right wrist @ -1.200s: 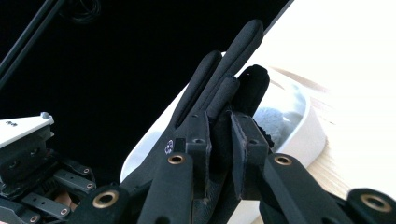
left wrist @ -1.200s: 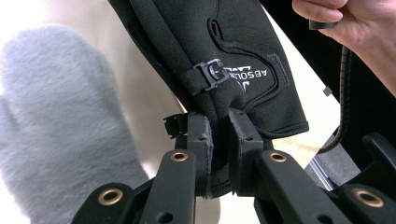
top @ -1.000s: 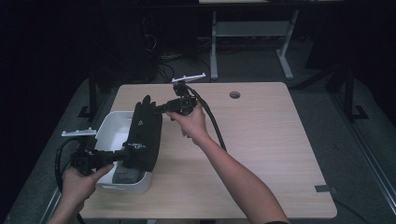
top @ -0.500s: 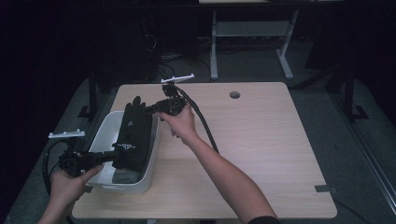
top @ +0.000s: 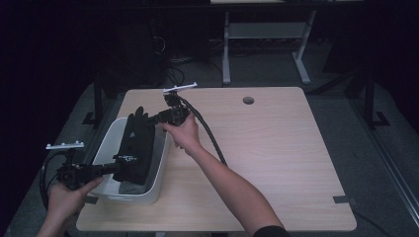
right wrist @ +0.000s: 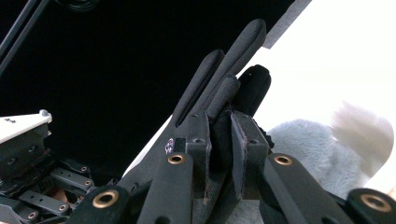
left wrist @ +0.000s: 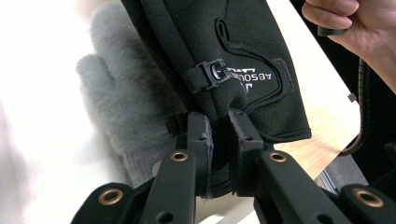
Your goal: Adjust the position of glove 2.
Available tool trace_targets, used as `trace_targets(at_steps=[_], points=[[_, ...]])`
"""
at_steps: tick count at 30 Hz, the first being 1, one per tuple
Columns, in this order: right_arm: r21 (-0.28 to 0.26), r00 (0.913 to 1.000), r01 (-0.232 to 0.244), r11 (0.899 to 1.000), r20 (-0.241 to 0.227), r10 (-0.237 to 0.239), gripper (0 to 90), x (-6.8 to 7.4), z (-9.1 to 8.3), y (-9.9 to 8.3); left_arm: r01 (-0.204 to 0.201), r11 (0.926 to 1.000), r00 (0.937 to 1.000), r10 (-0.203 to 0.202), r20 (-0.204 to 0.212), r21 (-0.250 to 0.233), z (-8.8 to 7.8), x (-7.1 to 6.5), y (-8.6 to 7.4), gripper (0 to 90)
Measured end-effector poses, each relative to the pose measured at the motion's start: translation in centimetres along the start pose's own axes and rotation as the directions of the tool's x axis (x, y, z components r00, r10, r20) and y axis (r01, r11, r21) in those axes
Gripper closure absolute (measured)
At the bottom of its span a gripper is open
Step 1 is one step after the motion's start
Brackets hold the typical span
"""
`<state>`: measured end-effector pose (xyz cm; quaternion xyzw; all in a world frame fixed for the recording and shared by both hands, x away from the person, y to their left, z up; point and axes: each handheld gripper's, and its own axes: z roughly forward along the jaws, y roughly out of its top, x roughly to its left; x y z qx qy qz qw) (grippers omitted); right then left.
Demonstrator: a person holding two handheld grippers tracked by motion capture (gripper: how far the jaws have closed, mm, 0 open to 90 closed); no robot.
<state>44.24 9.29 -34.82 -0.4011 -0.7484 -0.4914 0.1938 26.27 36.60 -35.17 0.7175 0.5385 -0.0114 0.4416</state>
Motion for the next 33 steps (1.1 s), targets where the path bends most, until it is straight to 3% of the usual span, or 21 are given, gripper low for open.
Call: trace_targets(at_steps=[21,26,33], points=[[0.074,0.9995,-0.027,0.997,0.019,0.026,78.0,-1.9,3.2,-1.0,0.062,0.9972,0.998,-0.061,-0.018,0.041,0.7,2.0,-1.4,80.4],[0.092,0.9991,-0.031,0.995,0.032,0.028,77.0,-2.2,3.8,-1.3,0.057,0.9968,0.9976,-0.055,-0.042,0.056,0.9,2.2,-1.6,80.2],[0.101,0.9985,-0.032,0.994,0.048,0.027,75.7,-2.7,4.0,-1.4,0.059,0.9965,0.9976,-0.057,-0.039,0.059,1.0,2.2,-1.6,78.5]])
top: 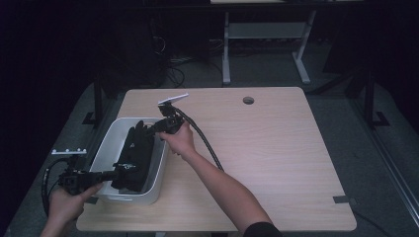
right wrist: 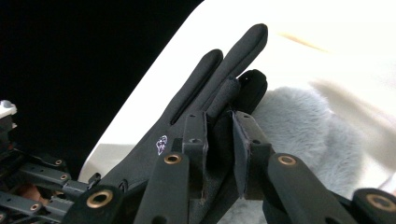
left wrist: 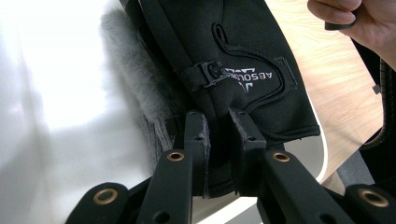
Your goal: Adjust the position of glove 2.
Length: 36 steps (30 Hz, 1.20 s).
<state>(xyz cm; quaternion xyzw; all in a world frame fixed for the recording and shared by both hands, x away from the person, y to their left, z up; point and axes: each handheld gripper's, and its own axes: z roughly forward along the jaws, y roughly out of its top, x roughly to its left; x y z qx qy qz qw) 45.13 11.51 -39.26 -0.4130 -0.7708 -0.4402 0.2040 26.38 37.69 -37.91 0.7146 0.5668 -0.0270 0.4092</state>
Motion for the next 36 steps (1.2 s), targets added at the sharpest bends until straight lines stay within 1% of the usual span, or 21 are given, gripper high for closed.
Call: trace_targets(at_steps=[3,8,9,13,14,19,23,25,28,29,31,34,36], points=[[0.002,0.9999,0.007,1.0,0.012,-0.007,74.9,-0.1,0.0,0.1,0.002,1.0,1.0,-0.002,-0.006,0.006,0.0,0.1,0.0,76.3],[0.007,0.9996,0.0,1.0,0.028,0.0,71.8,-0.4,-0.1,0.1,0.014,0.9999,0.9999,-0.014,-0.006,0.0,-0.4,0.3,0.0,70.9],[0.003,0.9997,-0.001,1.0,0.025,0.001,71.6,-0.5,-0.2,0.1,0.016,0.9999,0.9998,-0.016,-0.013,0.002,-0.4,0.3,0.0,69.8],[-0.012,0.9998,-0.004,1.0,0.021,0.004,70.8,-0.5,-0.7,0.2,0.015,0.9999,0.9997,-0.015,-0.02,-0.006,-0.7,0.5,0.3,69.2],[-0.013,0.9997,0.003,1.0,0.024,-0.003,70.7,-0.5,-0.9,0.2,0.015,0.9998,0.9996,-0.015,-0.022,-0.011,-0.8,0.4,0.4,69.2],[-0.024,0.9998,0.003,1.0,0.021,-0.003,69.6,-0.4,-1.7,0.2,0.0,0.9997,0.9995,-0.001,-0.033,-0.023,-1.0,0.0,0.9,68.8],[-0.033,0.9999,0.005,0.999,0.013,-0.004,67.8,-0.3,-2.4,0.3,-0.005,0.9993,0.9996,0.004,-0.03,-0.038,-1.3,-0.3,1.3,67.9],[-0.038,0.9999,0.004,0.999,0.011,-0.004,67.1,-0.3,-2.7,0.3,-0.02,0.999,0.9994,0.019,-0.028,-0.04,-1.4,-0.6,1.5,67.6],[-0.043,1.0,0.007,0.999,0.007,-0.007,66.4,-0.3,-3.3,0.3,-0.027,0.9984,0.9994,0.025,-0.023,-0.051,-1.4,-0.9,1.9,66.6],[-0.045,0.9999,0.008,0.999,0.008,-0.007,66.1,-0.3,-3.5,0.3,-0.023,0.9981,0.9995,0.022,-0.022,-0.058,-1.4,-1.1,2.0,66.6],[-0.054,1.0,0.007,0.999,0.0,-0.007,65.8,-0.4,-4.0,0.2,-0.04,0.998,0.999,0.039,-0.02,-0.05,-1.5,-1.3,2.2,66.4],[-0.061,1.0,0.005,0.998,-0.006,-0.006,64.3,-0.4,-4.6,0.0,-0.046,0.9975,0.9989,0.045,-0.015,-0.053,-1.4,-1.7,2.5,66.3],[-0.064,0.9999,-0.005,0.998,-0.01,0.004,63.9,-0.5,-4.9,-0.2,-0.047,0.9971,0.9989,0.046,-0.011,-0.061,-1.2,-2.1,2.6,66.3]])
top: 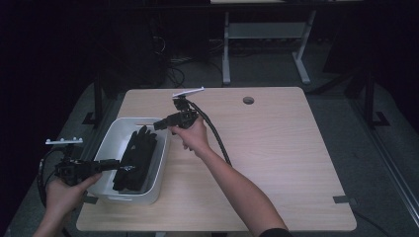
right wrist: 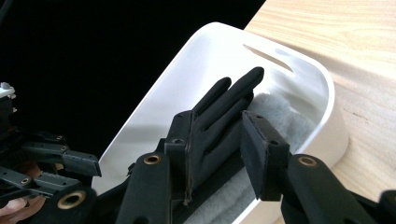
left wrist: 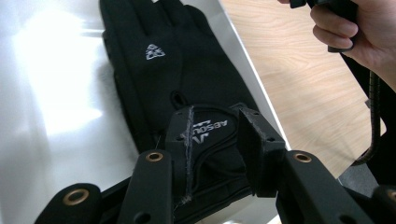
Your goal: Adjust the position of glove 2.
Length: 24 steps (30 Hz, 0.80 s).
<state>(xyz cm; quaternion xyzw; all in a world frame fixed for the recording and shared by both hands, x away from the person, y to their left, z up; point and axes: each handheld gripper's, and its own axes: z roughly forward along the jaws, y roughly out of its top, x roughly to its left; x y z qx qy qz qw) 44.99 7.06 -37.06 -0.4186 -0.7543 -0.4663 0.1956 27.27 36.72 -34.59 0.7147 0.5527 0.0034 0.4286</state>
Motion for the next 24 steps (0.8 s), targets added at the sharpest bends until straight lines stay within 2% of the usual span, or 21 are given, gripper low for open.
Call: trace_targets(at_steps=[13,24], points=[[-0.03,0.9998,-0.002,1.0,-0.022,0.002,60.6,-0.4,-2.2,-0.4,-0.035,0.9994,0.9988,0.035,0.033,-0.002,1.2,-1.8,1.1,64.3],[-0.054,0.9993,-0.02,0.998,-0.032,0.019,58.3,-1.1,-3.4,-0.9,-0.038,0.9993,0.9979,0.038,0.053,0.003,2.3,-2.8,1.5,58.8]])
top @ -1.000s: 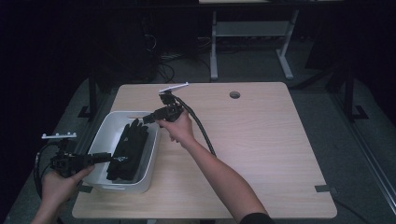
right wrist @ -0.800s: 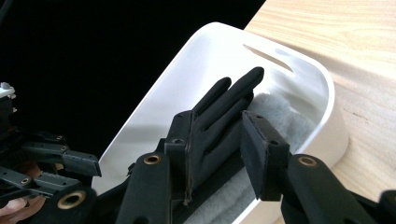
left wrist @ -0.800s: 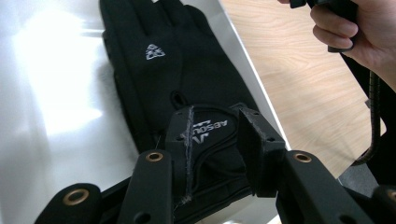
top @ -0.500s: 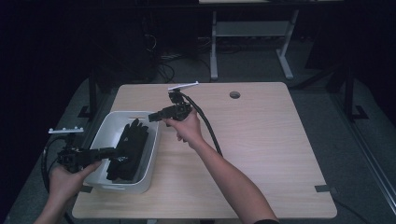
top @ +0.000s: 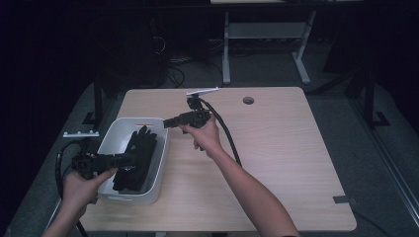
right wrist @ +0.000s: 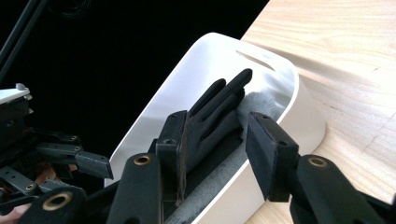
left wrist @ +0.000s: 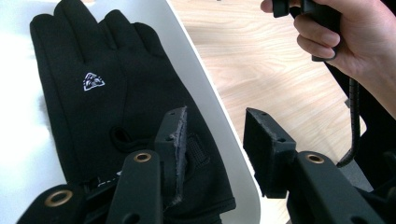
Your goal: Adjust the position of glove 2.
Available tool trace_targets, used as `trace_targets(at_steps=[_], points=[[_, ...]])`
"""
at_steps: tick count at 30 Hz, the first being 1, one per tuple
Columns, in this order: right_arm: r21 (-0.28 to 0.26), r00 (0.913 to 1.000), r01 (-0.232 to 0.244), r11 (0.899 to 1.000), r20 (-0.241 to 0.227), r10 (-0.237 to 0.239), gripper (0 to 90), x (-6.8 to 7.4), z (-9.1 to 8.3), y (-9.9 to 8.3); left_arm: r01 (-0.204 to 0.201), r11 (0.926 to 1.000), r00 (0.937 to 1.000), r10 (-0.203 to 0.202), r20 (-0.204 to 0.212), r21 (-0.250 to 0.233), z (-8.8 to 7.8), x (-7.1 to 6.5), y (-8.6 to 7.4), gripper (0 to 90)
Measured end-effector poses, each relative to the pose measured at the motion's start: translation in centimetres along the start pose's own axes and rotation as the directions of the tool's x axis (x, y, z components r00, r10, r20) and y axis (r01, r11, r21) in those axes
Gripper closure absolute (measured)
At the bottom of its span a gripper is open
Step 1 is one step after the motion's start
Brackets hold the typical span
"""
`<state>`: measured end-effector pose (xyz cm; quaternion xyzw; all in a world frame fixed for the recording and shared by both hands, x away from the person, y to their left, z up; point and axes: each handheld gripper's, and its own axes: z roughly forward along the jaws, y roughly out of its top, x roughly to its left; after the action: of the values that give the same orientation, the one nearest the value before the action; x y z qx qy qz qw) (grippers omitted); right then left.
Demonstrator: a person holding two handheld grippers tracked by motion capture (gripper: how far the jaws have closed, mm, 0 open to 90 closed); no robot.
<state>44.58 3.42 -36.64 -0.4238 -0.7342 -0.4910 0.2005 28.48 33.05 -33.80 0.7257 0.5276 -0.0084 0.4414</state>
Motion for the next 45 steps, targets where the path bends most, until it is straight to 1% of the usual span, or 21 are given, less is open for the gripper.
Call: trace_targets(at_steps=[6,11,16,20,22,25,26,27,29,30,33,34,36,39,41,44,45], points=[[-0.019,1.0,-0.004,1.0,0.0,0.004,57.6,-0.3,-0.9,0.0,-0.01,0.9999,0.9999,0.01,0.004,0.008,0.4,-0.4,0.2,55.6],[-0.025,1.0,-0.006,1.0,0.0,0.006,56.9,-0.3,-1.5,0.0,-0.015,0.9999,0.9998,0.015,0.01,0.0,0.6,-0.8,0.5,53.8],[-0.03,1.0,-0.005,1.0,0.0,0.005,54.4,-0.2,-2.0,0.0,-0.022,0.9997,0.9997,0.022,0.002,0.001,0.9,-1.4,0.6,51.3],[-0.04,1.0,-0.004,0.999,0.002,0.004,53.1,-0.3,-2.7,-0.2,-0.025,0.9997,0.9996,0.025,0.011,0.004,1.3,-1.9,0.8,48.8],[-0.044,1.0,-0.007,0.999,0.006,0.007,52.8,-0.4,-3.1,-0.3,-0.036,0.9993,0.9992,0.036,0.019,0.01,1.6,-2.2,1.0,48.1],[-0.057,0.9999,-0.008,0.998,0.01,0.008,52.2,-0.7,-3.9,-0.4,-0.039,0.9992,0.9989,0.039,0.025,0.009,1.8,-2.5,1.1,46.5],[-0.057,0.9999,-0.008,0.998,0.01,0.008,52.2,-0.7,-3.9,-0.4,-0.045,0.9989,0.9986,0.045,0.027,0.012,2.0,-2.7,1.2,46.5],[-0.061,0.9999,-0.008,0.998,0.014,0.009,51.9,-0.9,-4.5,-0.4,-0.044,0.999,0.9985,0.043,0.032,0.009,2.2,-3.0,1.4,45.7],[-0.068,0.9998,-0.011,0.998,0.018,0.012,51.6,-1.0,-4.9,-0.5,-0.056,0.9983,0.9978,0.055,0.036,0.017,2.5,-3.2,1.5,45.2],[-0.073,0.9997,-0.012,0.997,0.019,0.013,51.5,-1.1,-5.2,-0.5,-0.05,0.9986,0.9981,0.05,0.038,0.014,2.6,-3.3,1.6,44.6],[-0.079,0.9996,-0.014,0.997,0.023,0.016,51.1,-1.3,-5.9,-0.6,-0.055,0.9983,0.9975,0.055,0.046,0.019,3.0,-3.6,1.7,43.3],[-0.083,0.9996,-0.015,0.996,0.024,0.017,50.9,-1.4,-6.1,-0.7,-0.057,0.9981,0.9969,0.055,0.055,0.023,3.1,-3.7,1.7,42.4],[-0.084,0.9995,-0.013,0.996,0.028,0.016,50.1,-1.5,-6.6,-0.8,-0.049,0.9984,0.9969,0.047,0.063,0.027,3.4,-3.9,1.8,40.8],[-0.086,0.9994,-0.014,0.996,0.031,0.016,49.5,-1.7,-7.4,-1.0,-0.059,0.9977,0.9959,0.057,0.071,0.033,3.7,-4.4,2.0,38.7],[-0.097,0.9992,-0.016,0.995,0.035,0.02,49.1,-2.0,-7.9,-1.2,-0.071,0.9968,0.995,0.069,0.073,0.036,4.0,-4.8,2.1,37.6],[-0.111,0.999,-0.016,0.994,0.041,0.02,48.2,-2.4,-8.7,-1.4,-0.078,0.9962,0.9939,0.075,0.081,0.038,4.4,-5.2,2.3,35.9],[-0.113,0.9988,-0.022,0.993,0.04,0.027,47.9,-2.5,-9.0,-1.6,-0.082,0.9957,0.9935,0.079,0.083,0.041,4.6,-5.3,2.3,35.2]])
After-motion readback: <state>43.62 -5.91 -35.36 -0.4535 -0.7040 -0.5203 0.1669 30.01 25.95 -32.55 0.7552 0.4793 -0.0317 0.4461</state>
